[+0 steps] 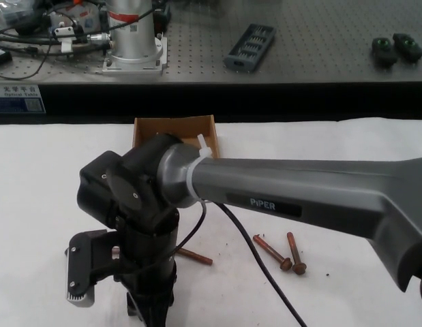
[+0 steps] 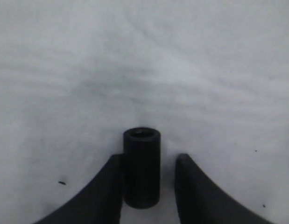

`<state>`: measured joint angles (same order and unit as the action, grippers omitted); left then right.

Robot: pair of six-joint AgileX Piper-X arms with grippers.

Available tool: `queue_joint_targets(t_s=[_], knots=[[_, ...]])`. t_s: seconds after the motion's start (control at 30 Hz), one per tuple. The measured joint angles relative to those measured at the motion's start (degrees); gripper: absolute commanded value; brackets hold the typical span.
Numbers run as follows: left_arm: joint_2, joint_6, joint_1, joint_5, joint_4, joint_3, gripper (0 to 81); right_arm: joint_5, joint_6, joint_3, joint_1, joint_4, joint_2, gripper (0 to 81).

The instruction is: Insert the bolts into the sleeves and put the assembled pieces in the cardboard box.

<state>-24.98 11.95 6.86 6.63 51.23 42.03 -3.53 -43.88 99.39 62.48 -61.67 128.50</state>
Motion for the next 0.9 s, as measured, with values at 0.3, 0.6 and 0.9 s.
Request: queue_joint_targets(t_s=[0.3, 0.6, 0.9], knots=[[0.0, 0.0, 0.0, 0.0, 0.0, 0.0, 40.9, 0.1, 3.0, -0.1, 0.2, 0.0, -0.3, 1.7], [-2.2, -7.5, 0.0, 0.0, -4.0, 0.0, 40.9, -5.3, 10.9, -2.0, -5.2, 0.2, -5.9, 1.6], [-12.2, -9.5, 2.4, 4.4, -20.7, -7.5, 34.4, -9.4, 16.0, -15.1, -11.8, 9.0, -25.0, 2.0]])
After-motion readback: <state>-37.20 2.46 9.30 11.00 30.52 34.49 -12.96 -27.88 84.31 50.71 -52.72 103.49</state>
